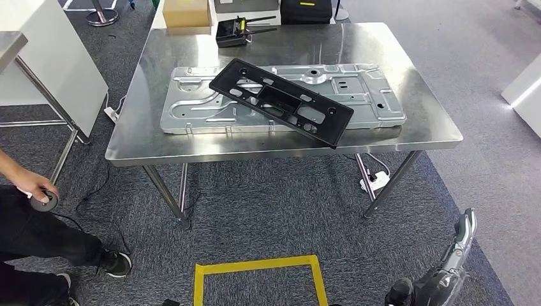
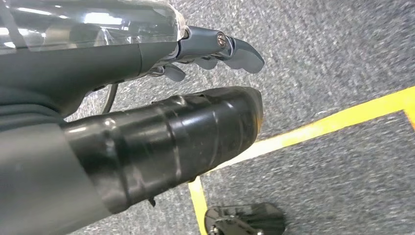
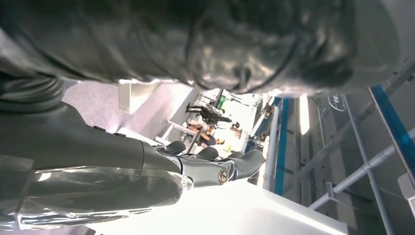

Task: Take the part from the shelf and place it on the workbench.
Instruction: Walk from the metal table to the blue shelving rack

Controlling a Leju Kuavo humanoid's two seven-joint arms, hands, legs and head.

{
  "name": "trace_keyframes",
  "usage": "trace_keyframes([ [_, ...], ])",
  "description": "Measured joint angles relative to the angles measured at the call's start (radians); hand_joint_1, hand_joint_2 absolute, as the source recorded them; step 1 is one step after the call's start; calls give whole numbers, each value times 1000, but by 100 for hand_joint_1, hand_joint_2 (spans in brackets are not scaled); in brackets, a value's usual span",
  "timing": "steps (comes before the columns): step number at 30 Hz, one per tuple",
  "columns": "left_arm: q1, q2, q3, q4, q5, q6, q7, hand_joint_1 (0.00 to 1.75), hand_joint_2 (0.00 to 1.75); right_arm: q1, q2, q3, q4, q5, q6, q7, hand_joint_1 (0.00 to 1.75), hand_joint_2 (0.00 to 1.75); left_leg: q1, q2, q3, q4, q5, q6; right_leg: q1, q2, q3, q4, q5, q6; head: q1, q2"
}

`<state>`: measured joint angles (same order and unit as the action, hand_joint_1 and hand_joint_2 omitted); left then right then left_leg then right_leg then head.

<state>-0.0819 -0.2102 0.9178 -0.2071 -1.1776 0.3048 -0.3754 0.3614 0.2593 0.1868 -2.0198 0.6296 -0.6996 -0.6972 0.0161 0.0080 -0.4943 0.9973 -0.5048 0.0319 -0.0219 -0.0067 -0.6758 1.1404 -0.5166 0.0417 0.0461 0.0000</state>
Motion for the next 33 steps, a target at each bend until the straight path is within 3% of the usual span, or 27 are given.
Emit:
trace_keyframes([
  [1,0,0,0,0,0,0,0,0,0,0,0,0,1,0,0,0,0,0,-2,1,-13,1,10,4,0,1,-15,62,-48,2,0,0],
  [2,0,0,0,0,0,0,0,0,0,0,0,0,2,0,0,0,0,0,-4,2,-26,2,20,5,0,2,-24,118,-77,4,0,0],
  [3,0,0,0,0,0,0,0,0,0,0,0,-1,4,0,0,0,0,0,-7,3,-40,4,30,6,0,3,-23,154,-82,4,0,0],
  [4,0,0,0,0,0,-1,0,0,0,0,0,-1,6,0,0,0,0,0,-9,4,-55,6,40,5,0,3,-8,162,-66,2,0,0],
  [6,0,0,1,0,0,-2,0,0,0,0,0,-2,9,-1,0,0,0,0,-13,4,-82,13,58,3,3,4,76,73,-15,-9,0,0],
  [8,1,-1,1,0,0,-3,0,0,0,-1,0,-2,10,-1,0,0,0,0,-16,2,-98,18,72,-4,11,5,177,-72,-12,-25,-1,0],
  [10,1,-1,1,0,1,-4,-1,0,0,-1,0,-2,11,-1,0,0,0,0,-14,2,-103,17,87,-16,19,5,217,-146,-26,-35,-1,0],
  [12,1,-1,3,0,1,-4,-1,0,0,-1,0,-4,12,-2,0,0,0,0,-11,2,-108,16,96,-29,20,3,208,-159,-10,-43,0,0],
  [13,2,-1,3,0,2,-4,-1,0,0,-1,0,-4,13,-3,0,0,0,0,-10,1,-116,27,80,-35,18,1,198,-163,2,-50,-1,0],
  [14,3,-1,4,0,2,-5,-1,0,0,-1,1,-4,14,-5,0,0,0,0,-9,-1,-128,55,46,-39,15,-1,187,-168,15,-56,-2,0],
  [16,4,0,5,0,4,-5,-1,0,0,-1,2,-4,18,-8,0,0,0,0,-6,-2,-159,161,-53,-45,15,-4,160,-169,37,-64,-4,0],
  [17,4,0,5,0,5,-5,-2,0,0,-1,2,-4,20,-8,0,0,0,0,-5,-2,-171,223,-87,-48,16,-5,145,-166,47,-64,-4,0],
  [18,4,0,5,0,7,-5,-2,0,0,-1,2,-4,22,-8,0,0,0,0,-5,-2,-174,268,-99,-51,17,-7,129,-163,58,-63,-4,0],
  [19,5,0,5,0,8,-5,-2,0,0,-1,2,-4,24,-8,0,0,0,0,-4,-2,-163,285,-87,-54,17,-8,112,-158,67,-61,-4,0],
  [21,5,0,5,0,9,-5,-2,0,0,-1,2,-4,28,-8,0,0,0,0,-3,-2,-104,233,-32,-56,15,-8,82,-144,82,-56,-4,0],
  [23,4,1,5,0,10,-5,-2,0,0,-1,2,-4,29,-8,0,0,0,0,-2,-1,-61,178,-4,-56,14,-8,67,-136,88,-53,-4,0],
  [25,4,1,5,0,10,-5,-2,0,0,-1,2,-4,29,-8,0,0,0,0,-2,-1,-50,163,-1,-56,14,-8,64,-134,89,-53,-4,0],
  [27,3,1,5,0,10,-5,-2,0,0,-1,2,-4,30,-8,0,0,0,0,-2,-2,-8,102,-13,-54,15,-8,56,-126,92,-49,-4,0],
  [28,2,1,6,0,10,-5,-2,0,0,-1,2,-4,30,-8,0,0,0,0,-4,-3,15,61,-26,-50,16,-8,50,-119,96,-44,-4,0],
  [29,2,1,6,0,10,-5,-1,0,0,0,3,-4,31,-9,0,0,0,0,-5,-2,31,23,-31,-36,16,-7,42,-112,102,-34,-4,0],
  [31,2,2,7,0,11,-5,0,0,0,2,3,-5,31,-10,0,1,0,0,-8,0,21,-5,-21,-4,13,-3,21,-76,69,-14,-2,0],
  [32,2,2,7,0,11,-5,1,0,0,3,3,-5,32,-10,0,2,0,0,-8,3,6,-6,-6,9,11,0,5,-34,26,-7,-2,0],
  [33,2,2,7,0,11,-5,1,0,0,3,3,-6,32,-11,0,2,0,0,-10,4,-8,-5,4,14,10,2,-11,25,-26,-4,-2,0],
])
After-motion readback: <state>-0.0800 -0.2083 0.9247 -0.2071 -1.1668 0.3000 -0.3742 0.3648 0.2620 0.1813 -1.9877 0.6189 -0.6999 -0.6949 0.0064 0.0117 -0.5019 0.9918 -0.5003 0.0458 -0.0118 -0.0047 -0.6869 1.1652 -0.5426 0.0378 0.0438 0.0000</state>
